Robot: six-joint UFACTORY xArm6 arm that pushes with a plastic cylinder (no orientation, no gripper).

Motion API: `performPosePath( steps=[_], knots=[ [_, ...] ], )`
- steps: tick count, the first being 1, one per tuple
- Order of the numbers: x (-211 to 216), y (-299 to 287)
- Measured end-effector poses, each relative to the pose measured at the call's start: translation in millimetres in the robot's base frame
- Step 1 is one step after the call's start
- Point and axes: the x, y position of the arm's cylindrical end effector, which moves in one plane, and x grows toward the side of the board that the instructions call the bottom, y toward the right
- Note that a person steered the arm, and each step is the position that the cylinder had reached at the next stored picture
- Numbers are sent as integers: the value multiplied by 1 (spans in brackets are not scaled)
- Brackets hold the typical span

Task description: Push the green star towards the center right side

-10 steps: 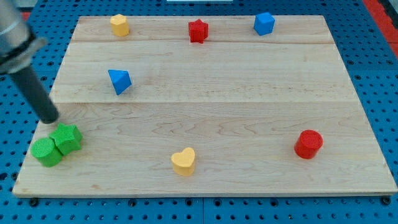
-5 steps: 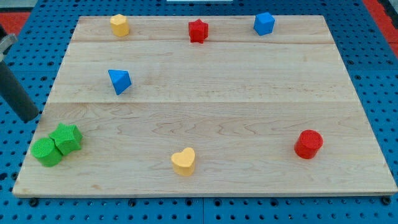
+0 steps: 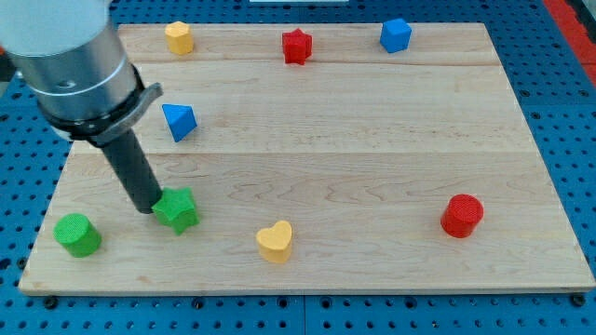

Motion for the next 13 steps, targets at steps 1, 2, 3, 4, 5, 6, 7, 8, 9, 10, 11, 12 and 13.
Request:
performPosePath(
  steps=[1, 2, 3, 4, 5, 6, 7, 8, 9, 10, 11, 12, 13],
  knots=[
    [12, -8],
    [7, 24],
    [-24, 76],
    [-32, 100],
    [-27, 24],
    [-8, 28],
    [-5, 84],
    [-2, 131],
    [8, 91],
    [18, 101],
    [9, 144],
    [-9, 234],
    [-23, 291]
  ],
)
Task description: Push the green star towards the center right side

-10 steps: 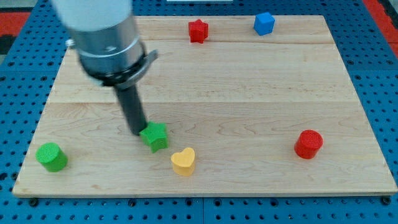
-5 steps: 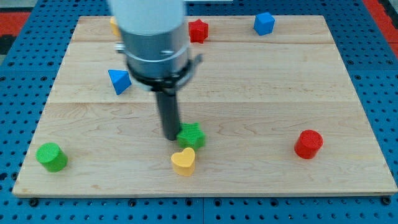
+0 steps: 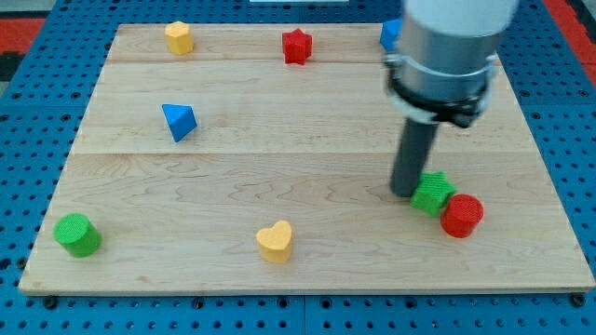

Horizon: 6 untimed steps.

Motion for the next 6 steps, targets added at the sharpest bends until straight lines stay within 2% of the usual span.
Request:
performPosePath(
  steps=[1, 2, 3, 5, 6],
  knots=[
    [18, -56],
    [40, -16],
    [6, 25],
    [-40, 46],
    [10, 8]
  ],
)
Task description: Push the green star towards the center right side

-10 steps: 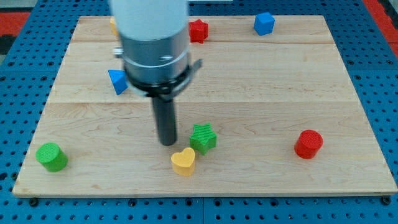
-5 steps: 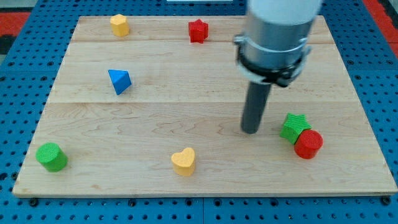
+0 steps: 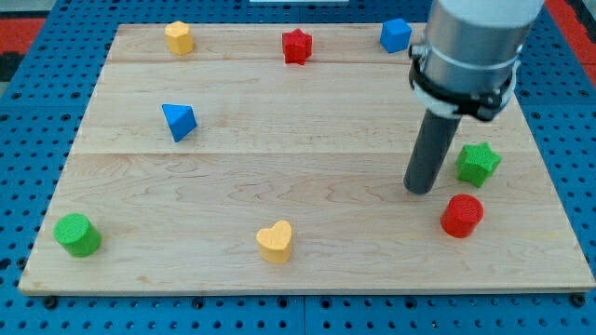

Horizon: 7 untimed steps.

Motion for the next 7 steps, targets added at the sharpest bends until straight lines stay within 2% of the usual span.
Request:
performPosePath(
  steps=[1, 2, 3, 4, 5, 6, 7],
  knots=[
    [6, 62],
    [-29, 90],
    [-76, 58],
    [-59, 103],
    [-91, 143],
    [-133, 110],
    [-113, 61]
  ],
)
